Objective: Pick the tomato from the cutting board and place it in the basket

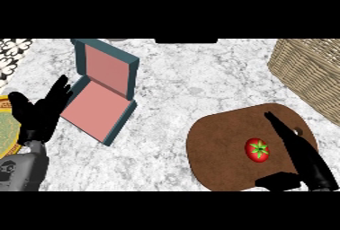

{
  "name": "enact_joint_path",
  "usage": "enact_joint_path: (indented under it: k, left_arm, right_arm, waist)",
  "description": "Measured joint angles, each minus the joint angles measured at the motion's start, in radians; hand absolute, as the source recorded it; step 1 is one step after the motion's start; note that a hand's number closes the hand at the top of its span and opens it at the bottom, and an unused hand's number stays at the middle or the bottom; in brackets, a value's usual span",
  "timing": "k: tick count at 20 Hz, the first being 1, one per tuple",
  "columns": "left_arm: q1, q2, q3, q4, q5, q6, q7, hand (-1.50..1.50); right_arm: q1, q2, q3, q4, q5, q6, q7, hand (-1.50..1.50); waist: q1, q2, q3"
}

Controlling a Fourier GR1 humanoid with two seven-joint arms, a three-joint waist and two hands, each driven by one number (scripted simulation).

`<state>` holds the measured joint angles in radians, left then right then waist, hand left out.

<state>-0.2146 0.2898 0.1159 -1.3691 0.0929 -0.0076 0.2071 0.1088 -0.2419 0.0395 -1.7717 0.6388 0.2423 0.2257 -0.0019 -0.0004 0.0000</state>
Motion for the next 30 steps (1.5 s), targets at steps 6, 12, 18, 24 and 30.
enact_joint_path:
  k: [6,12,18,24,30]
  left_arm:
    - [0.004,-0.006,0.012,-0.037,-0.011,-0.013,0.034,0.00]
    - [0.016,-0.016,0.019,-0.064,-0.017,-0.022,0.047,0.00]
    - [0.018,-0.026,0.032,-0.036,-0.034,-0.036,0.015,0.00]
    - [0.020,-0.042,0.024,-0.053,-0.042,-0.038,0.016,0.00]
    - [-0.029,-0.052,-0.002,-0.035,-0.051,-0.047,0.023,0.00]
  right_arm:
    - [-0.012,0.038,0.032,0.032,0.081,-0.024,0.022,-1.50]
    - [-0.040,0.033,0.084,0.102,0.175,-0.031,0.001,1.50]
    - [-0.044,0.040,0.092,0.134,0.220,-0.052,-0.040,1.50]
    - [-0.174,0.112,0.107,0.228,0.283,-0.070,0.082,1.50]
    - [-0.453,0.211,0.128,0.417,0.282,-0.220,0.452,1.50]
  waist:
    - [0.001,0.000,0.000]
    - [0.003,0.000,-0.001]
    - [0.000,-0.004,-0.005]
    - [0.011,-0.004,-0.010]
    - [0.070,0.017,-0.002]
